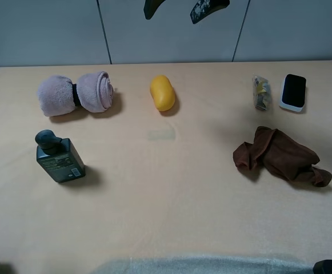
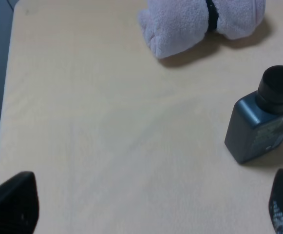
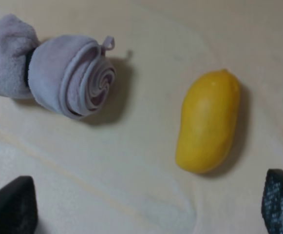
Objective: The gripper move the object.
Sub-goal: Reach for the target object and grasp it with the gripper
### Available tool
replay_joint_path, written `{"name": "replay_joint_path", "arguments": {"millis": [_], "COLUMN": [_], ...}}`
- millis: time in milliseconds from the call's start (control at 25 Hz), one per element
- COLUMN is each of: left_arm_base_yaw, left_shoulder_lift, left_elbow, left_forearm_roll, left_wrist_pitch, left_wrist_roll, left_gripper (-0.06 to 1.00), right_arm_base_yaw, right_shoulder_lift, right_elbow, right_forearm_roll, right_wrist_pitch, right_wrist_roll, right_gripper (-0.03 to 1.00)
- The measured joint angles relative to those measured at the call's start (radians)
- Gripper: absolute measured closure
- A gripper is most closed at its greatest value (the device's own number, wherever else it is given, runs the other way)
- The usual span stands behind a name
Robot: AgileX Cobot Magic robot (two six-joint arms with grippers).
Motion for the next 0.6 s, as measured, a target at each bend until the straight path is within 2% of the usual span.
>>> {"name": "replay_joint_path", "arguments": {"millis": [320, 600], "left_arm_base_yaw": [0.0, 0.0], "left_shoulder_lift": [0.0, 0.0], "left_elbow": [0.0, 0.0], "left_forearm_roll": [0.0, 0.0], "left_wrist_pitch": [0.0, 0.0], "left_wrist_roll": [0.0, 0.0], "left_gripper": [0.01, 0.01], "right_arm_base_yaw": [0.0, 0.0], "right_shoulder_lift": [0.09, 0.215], "right_elbow": [-0.027, -0.168], "right_forearm_roll": [-0.009, -0.061], "right_wrist_pitch": [0.031, 0.12], "right_wrist_roll": [0.072, 0.107], "right_gripper": [0.28, 0.28]}}
